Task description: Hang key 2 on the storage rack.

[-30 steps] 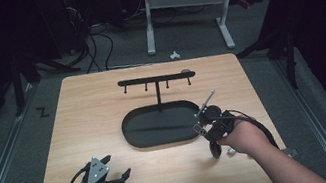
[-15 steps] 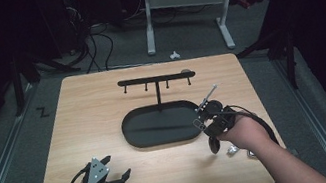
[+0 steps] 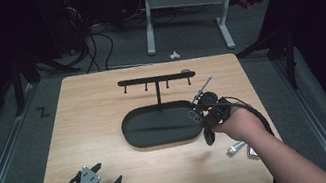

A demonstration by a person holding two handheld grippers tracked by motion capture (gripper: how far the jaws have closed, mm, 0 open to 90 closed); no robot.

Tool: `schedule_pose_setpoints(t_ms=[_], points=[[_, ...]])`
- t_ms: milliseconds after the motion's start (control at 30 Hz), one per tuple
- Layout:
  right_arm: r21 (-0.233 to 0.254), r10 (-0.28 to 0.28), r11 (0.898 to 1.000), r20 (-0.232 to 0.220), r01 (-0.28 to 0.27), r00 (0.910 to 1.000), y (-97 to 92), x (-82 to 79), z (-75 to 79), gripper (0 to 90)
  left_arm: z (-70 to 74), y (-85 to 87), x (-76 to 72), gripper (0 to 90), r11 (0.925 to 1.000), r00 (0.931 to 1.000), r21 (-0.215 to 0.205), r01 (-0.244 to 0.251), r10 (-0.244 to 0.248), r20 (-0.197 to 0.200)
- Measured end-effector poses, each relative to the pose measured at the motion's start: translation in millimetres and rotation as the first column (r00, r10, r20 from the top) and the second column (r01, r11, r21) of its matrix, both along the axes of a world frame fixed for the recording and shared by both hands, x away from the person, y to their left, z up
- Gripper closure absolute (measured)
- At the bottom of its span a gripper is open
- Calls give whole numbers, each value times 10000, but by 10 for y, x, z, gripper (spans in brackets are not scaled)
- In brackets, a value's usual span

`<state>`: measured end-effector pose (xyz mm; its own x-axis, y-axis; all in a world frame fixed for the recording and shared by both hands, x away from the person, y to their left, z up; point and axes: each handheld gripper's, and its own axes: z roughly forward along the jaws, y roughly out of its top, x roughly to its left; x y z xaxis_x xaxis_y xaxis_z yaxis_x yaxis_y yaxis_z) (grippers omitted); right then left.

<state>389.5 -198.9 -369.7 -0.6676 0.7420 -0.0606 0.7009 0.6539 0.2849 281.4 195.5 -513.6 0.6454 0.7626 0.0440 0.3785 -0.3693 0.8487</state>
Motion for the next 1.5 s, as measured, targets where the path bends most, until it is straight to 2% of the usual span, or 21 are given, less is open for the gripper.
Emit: schedule_pose_setpoints(t_ms=[133, 167, 867, 967, 1067, 1200, 1333, 1367, 1400, 1500], points=[[69, 81, 9999, 63, -82, 9999, 52, 55, 33, 804, -12, 70, -24, 180, 9999, 9998, -39, -159, 158, -151], [74, 92, 9999, 97, -93, 9999, 67, 69, 44, 804, -17, 73, -28, 180, 9997, 9997, -98, -223, 222, -89], [242, 190, 9995, 756, -209, 9970, 339, 391, 359, 805, -11, 91, -37, 181, 9999, 9998, -60, -112, 111, -138], [329, 3, 9995, 768, -29, 9970, 375, 424, 396, 804, -10, 87, -43, 181, 9999, 9999, -84, -97, 95, -140], [324, 74, 9994, 887, -103, 9960, 405, 481, 425, 804, -6, 85, -53, 181, 9999, 9998, -97, -101, 100, -152], [395, -231, 9990, 843, 198, 9962, 433, 529, 455, 805, -6, 88, -56, 180, 9998, 9998, -142, -116, 114, -137], [420, -135, 9991, 980, 94, 9951, 449, 605, 469, 805, -6, 92, -57, 181, 9998, 9998, -148, -111, 109, -158], [414, -285, 9988, 903, 249, 9955, 465, 616, 468, 805, -5, 93, -57, 181, 9998, 9998, -146, -107, 104, -163], [411, -146, 9991, 954, 107, 9953, 467, 637, 462, 805, -6, 91, -57, 181, 9998, 9998, -173, -120, 118, -138], [434, -482, 9981, 876, 445, 9950, 494, 667, 442, 804, -6, 89, -60, 181, 9998, 9998, -186, -106, 103, -144]])
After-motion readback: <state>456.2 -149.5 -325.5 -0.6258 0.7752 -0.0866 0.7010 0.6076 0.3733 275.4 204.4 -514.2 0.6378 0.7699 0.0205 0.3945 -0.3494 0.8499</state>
